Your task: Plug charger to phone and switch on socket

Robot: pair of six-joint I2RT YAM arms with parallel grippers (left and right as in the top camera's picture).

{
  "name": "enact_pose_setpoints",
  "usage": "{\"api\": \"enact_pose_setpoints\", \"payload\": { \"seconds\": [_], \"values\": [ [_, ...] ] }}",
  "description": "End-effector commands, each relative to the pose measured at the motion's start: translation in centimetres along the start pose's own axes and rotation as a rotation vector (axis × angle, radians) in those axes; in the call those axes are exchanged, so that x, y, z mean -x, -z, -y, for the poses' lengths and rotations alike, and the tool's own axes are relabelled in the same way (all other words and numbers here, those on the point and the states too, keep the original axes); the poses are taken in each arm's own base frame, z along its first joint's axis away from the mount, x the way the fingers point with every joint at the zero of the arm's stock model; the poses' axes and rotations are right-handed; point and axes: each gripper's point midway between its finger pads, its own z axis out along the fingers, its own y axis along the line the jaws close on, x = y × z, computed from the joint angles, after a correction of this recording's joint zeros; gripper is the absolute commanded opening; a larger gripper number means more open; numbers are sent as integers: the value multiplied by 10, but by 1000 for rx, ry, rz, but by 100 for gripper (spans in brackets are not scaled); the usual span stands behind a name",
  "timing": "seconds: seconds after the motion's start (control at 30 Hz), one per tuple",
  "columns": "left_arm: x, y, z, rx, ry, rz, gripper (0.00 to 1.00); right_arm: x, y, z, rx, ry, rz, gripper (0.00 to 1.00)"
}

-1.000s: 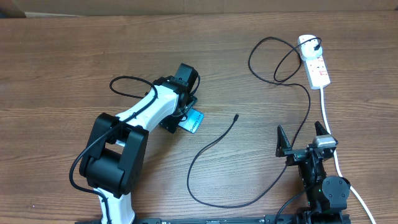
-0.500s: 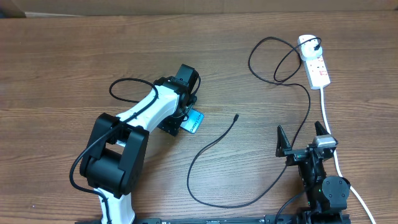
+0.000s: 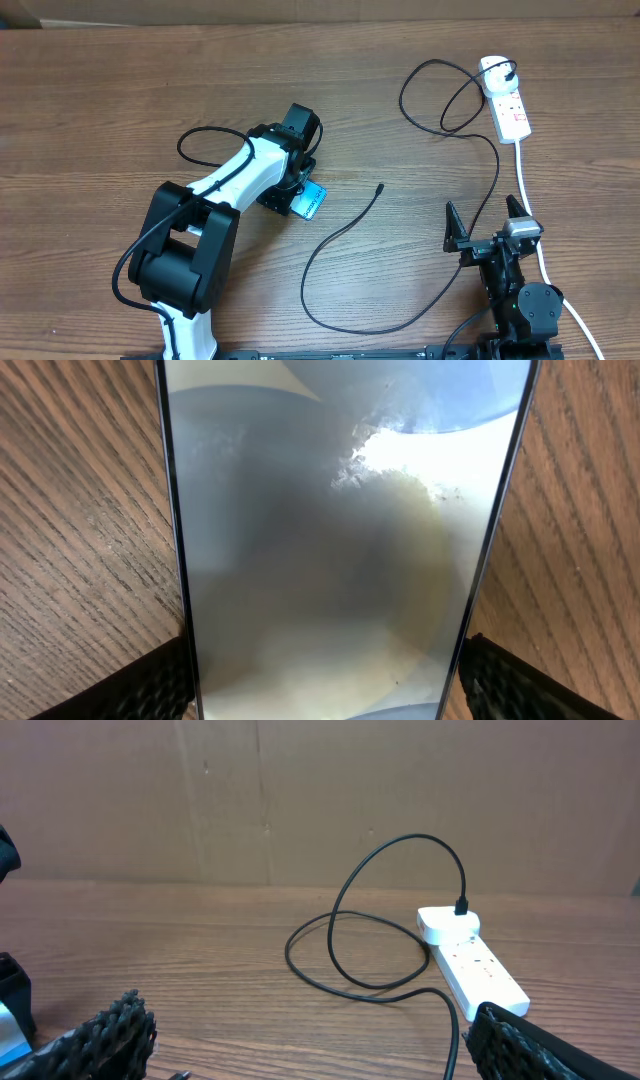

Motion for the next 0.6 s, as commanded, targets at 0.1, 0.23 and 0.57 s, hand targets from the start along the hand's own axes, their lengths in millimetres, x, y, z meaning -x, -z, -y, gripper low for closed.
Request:
{"api": "enact_pose_setpoints", "payload": {
  "seconds": [0.1, 0.23, 0.57],
  "values": [
    [-2, -16, -10, 48, 3, 8, 76, -2, 0, 0, -3, 1, 2, 100],
    [-2, -16, -9, 41, 3, 5, 72, -2, 0, 0, -3, 1, 2, 100],
    [-2, -16, -8, 40, 4, 5, 68, -2, 0, 0, -3, 1, 2, 100]
  ]
}}
